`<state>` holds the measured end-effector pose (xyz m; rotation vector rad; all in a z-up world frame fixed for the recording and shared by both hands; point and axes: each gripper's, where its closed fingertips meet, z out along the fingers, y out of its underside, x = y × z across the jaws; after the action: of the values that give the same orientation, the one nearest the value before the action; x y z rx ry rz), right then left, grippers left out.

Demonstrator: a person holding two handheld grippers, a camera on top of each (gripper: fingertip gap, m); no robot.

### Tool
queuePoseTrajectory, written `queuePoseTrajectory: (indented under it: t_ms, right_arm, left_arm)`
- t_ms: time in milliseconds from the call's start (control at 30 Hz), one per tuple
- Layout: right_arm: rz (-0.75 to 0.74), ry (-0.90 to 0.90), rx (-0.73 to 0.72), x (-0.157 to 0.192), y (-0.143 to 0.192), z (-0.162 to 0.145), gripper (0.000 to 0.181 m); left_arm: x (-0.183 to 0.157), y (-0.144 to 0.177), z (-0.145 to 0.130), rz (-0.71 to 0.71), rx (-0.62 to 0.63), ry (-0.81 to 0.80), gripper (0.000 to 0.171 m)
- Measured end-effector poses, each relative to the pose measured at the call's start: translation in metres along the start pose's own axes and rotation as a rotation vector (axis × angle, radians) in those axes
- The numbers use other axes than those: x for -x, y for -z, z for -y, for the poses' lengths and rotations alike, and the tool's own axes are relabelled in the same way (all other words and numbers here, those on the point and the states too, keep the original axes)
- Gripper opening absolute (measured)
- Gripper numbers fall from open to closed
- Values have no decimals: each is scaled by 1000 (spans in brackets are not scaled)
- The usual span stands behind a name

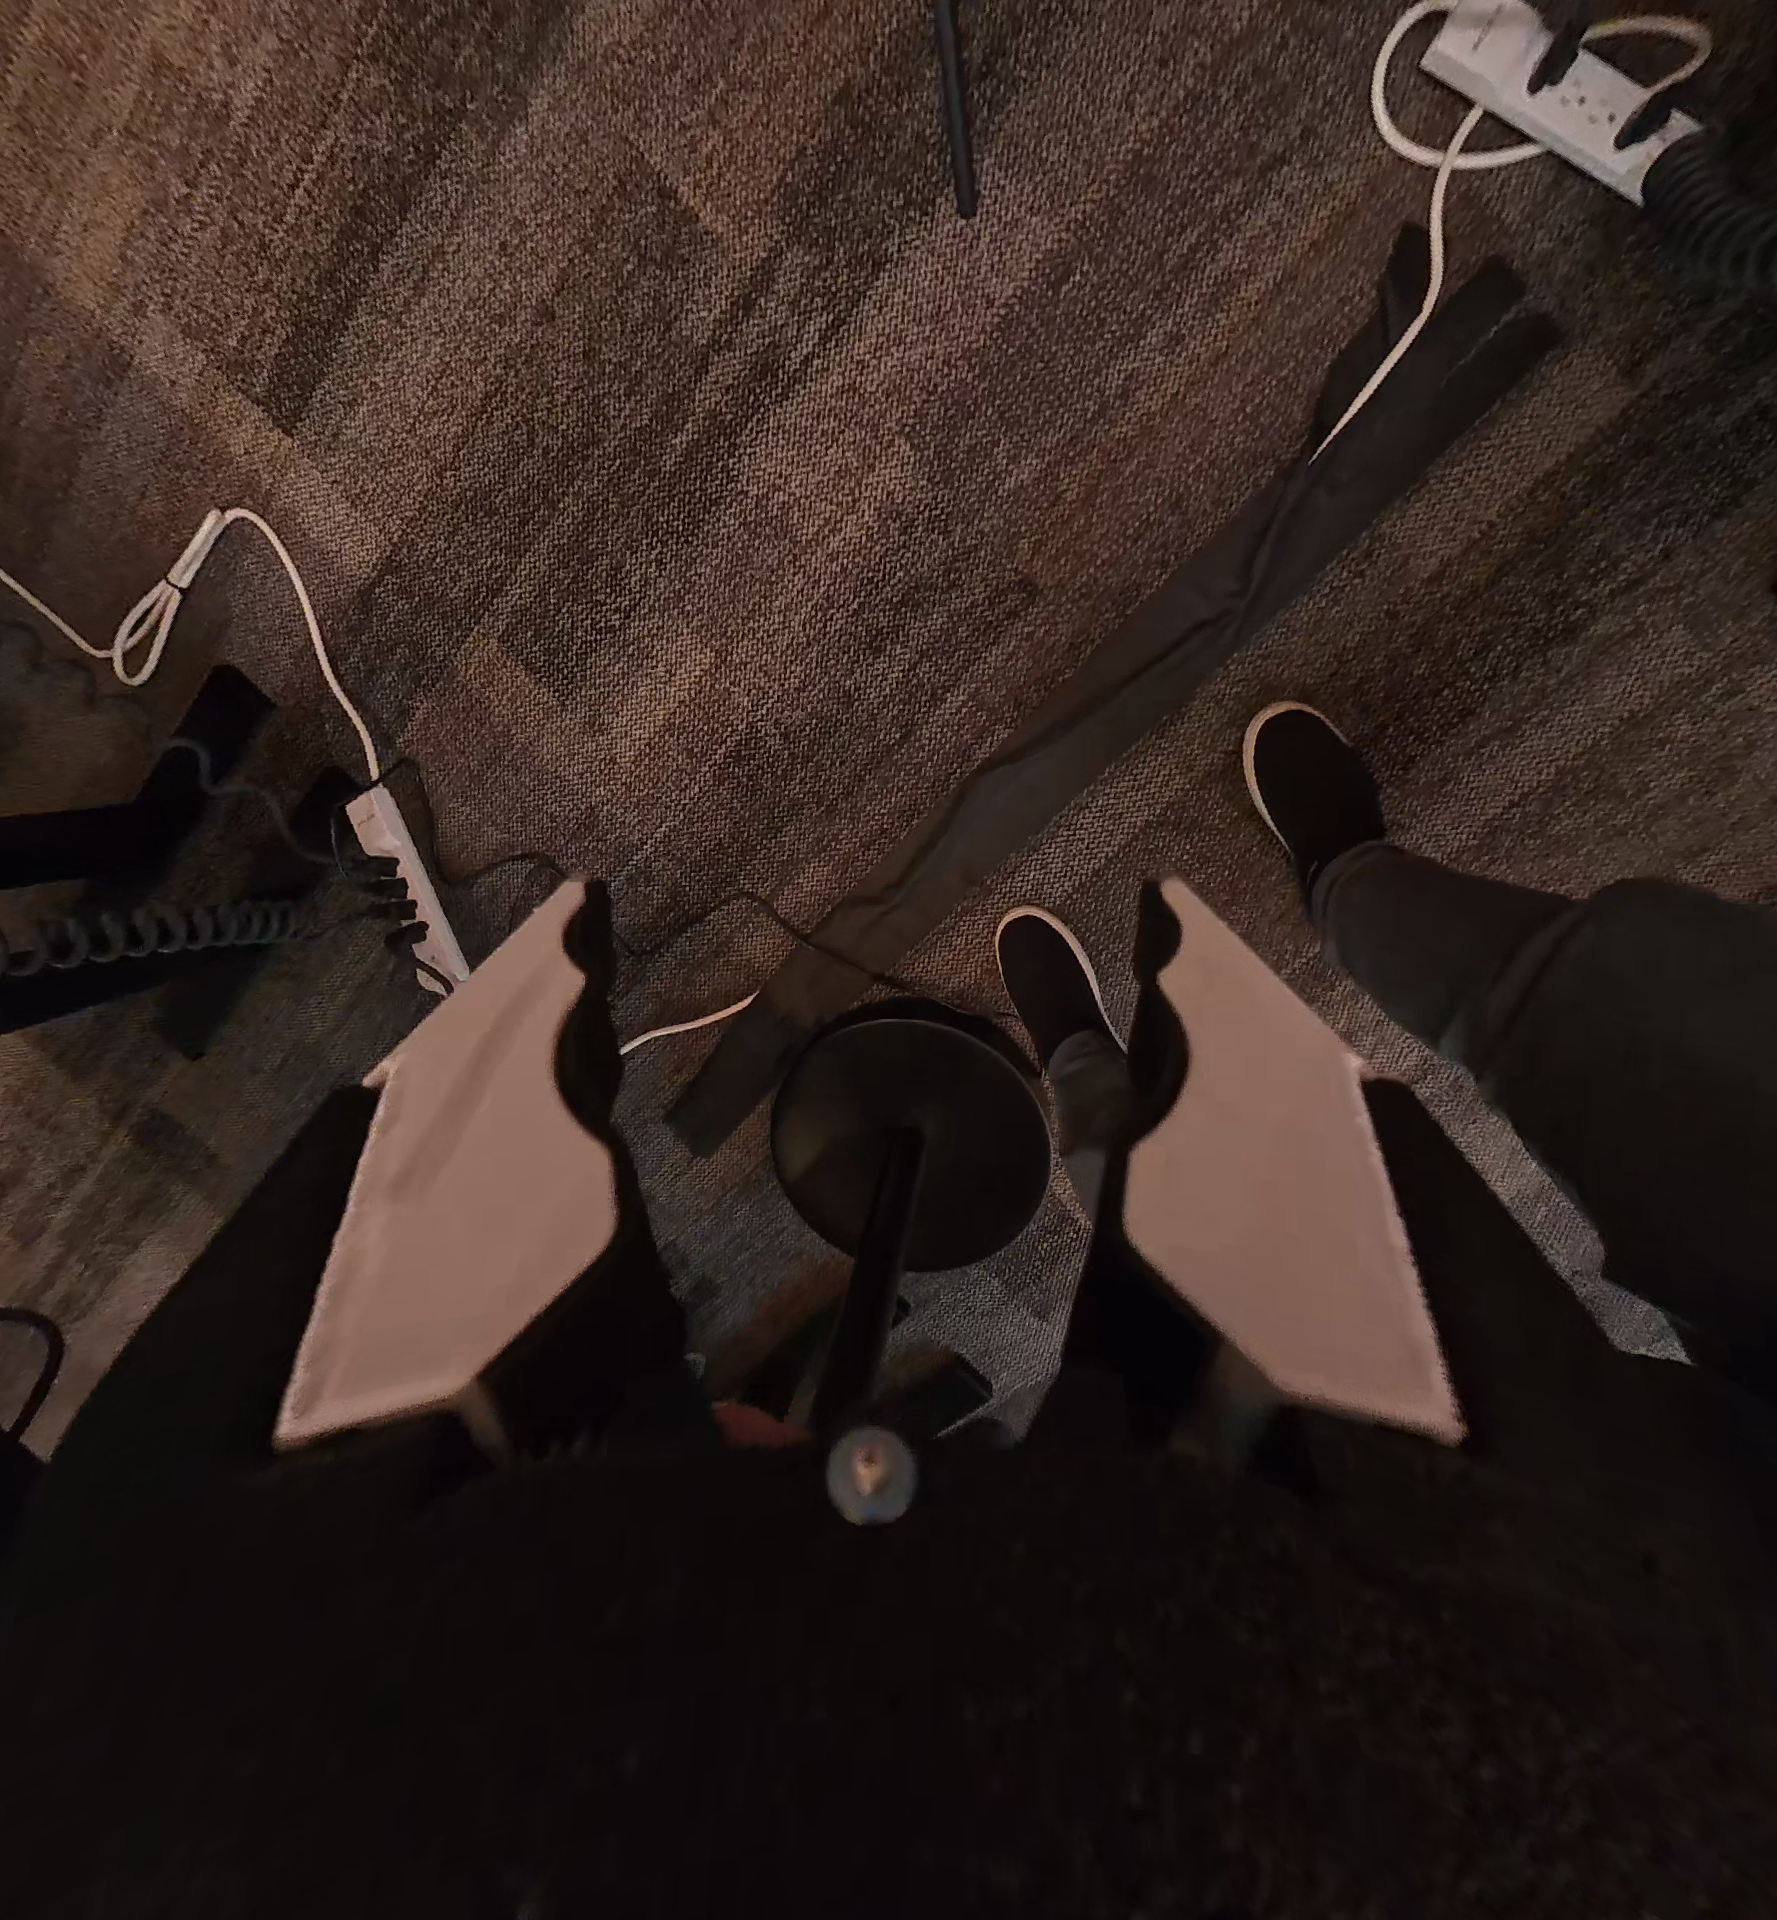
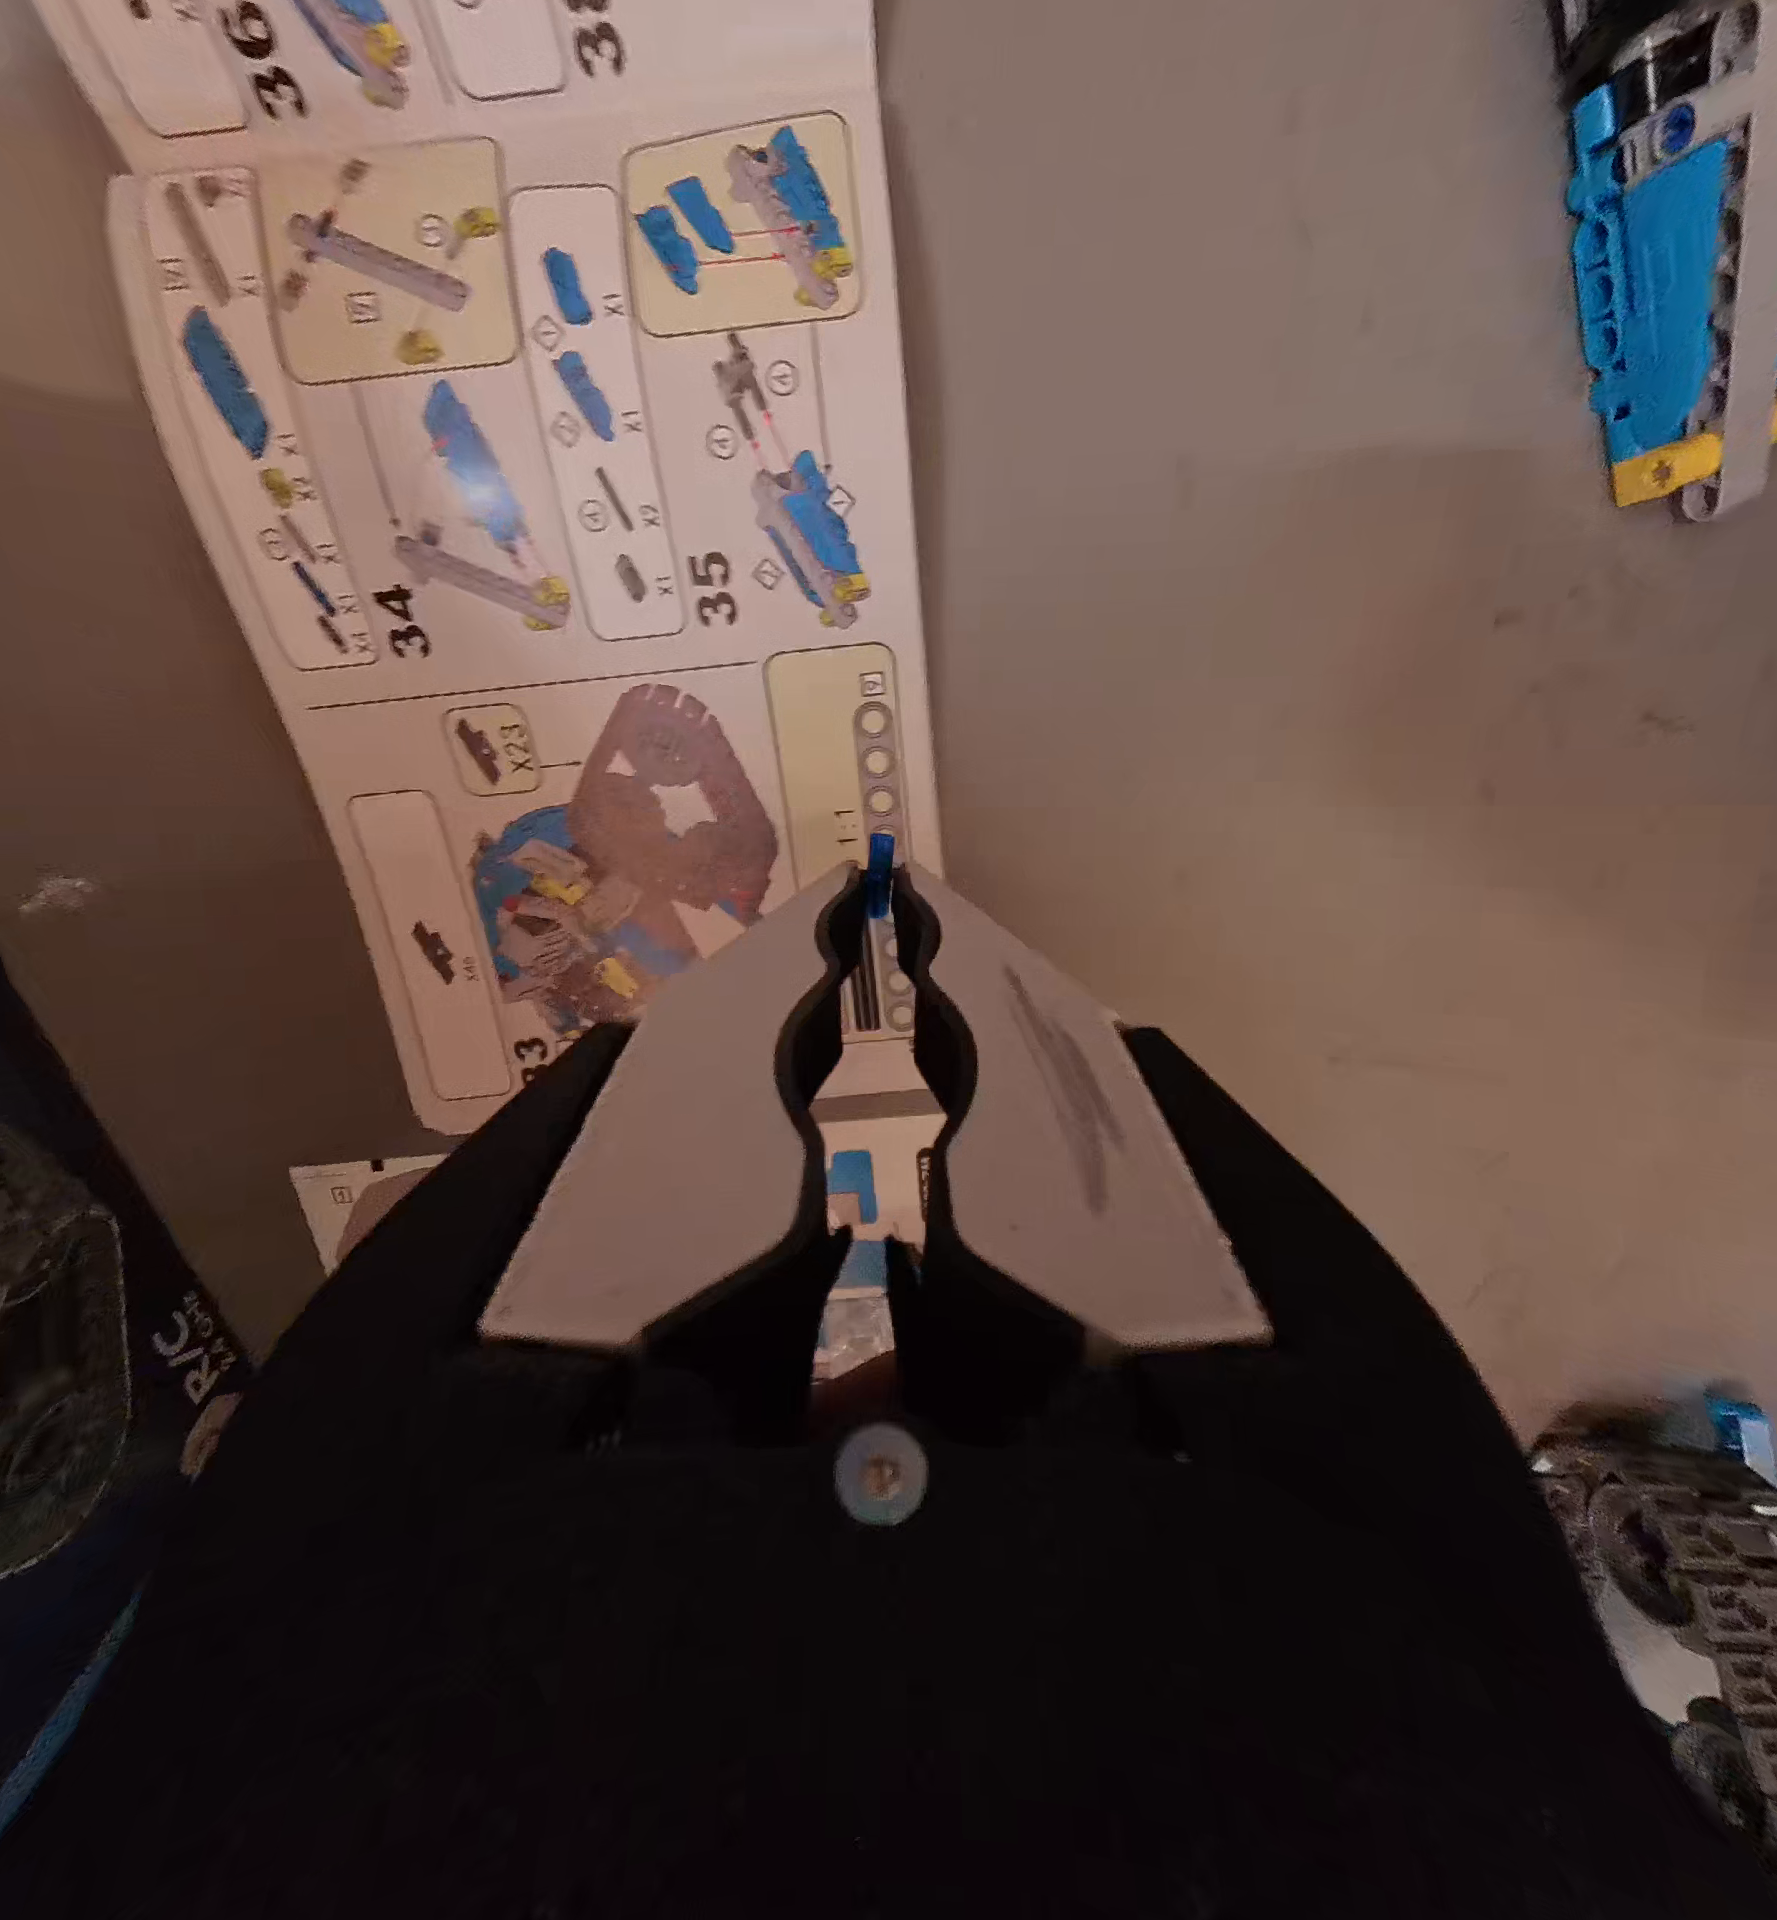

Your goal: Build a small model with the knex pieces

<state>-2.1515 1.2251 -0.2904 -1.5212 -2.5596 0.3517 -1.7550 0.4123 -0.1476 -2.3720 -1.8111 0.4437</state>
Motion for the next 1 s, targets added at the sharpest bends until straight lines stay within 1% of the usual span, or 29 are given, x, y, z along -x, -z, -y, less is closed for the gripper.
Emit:
queuePoseTrajectory:
  t_ms: [100,167,233,300,333,433,500,600,700,767,833,900,1000]
  right_arm:
    - [5,-29,23,-7,-5,-2,4]
    - [11,-63,9,-10,-4,0,4]
    - [42,-90,14,-8,-6,-3,9]
    - [14,-87,1,-12,-6,-3,7]
    - [23,-109,-9,-11,-7,-2,7]
    - [22,-131,28,-15,-11,-11,18]
    - [4,-119,21,-18,-8,-10,18]
    - [36,-128,-10,-13,9,0,20]
    - [120,-121,9,3,33,0,21]
    - [147,-128,-6,14,54,0,22]
    - [128,-119,-53,24,77,4,24]
    - [181,-162,-96,51,93,6,26]
    - [143,-120,-112,78,109,1,25]
  left_arm:
    - [-4,-4,1,-9,10,-11,98]
    - [-7,-8,3,-19,14,-22,98]
    - [-11,-11,7,-30,13,-34,98]
    - [-13,-12,11,-33,8,-46,98]
    - [-14,-13,13,-36,6,-45,98]
    - [-17,-14,15,-47,6,-46,98]
    - [-19,-16,14,-52,12,-56,98]
    - [-20,-18,13,-58,15,-52,98]
    - [-22,-17,17,-62,-4,-43,98]
    - [-23,-17,21,-66,-25,-28,98]
    - [-25,-16,23,-68,-44,-8,98]
    - [-27,-16,23,-74,-62,16,98]
    - [-30,-16,18,-79,-79,39,98]
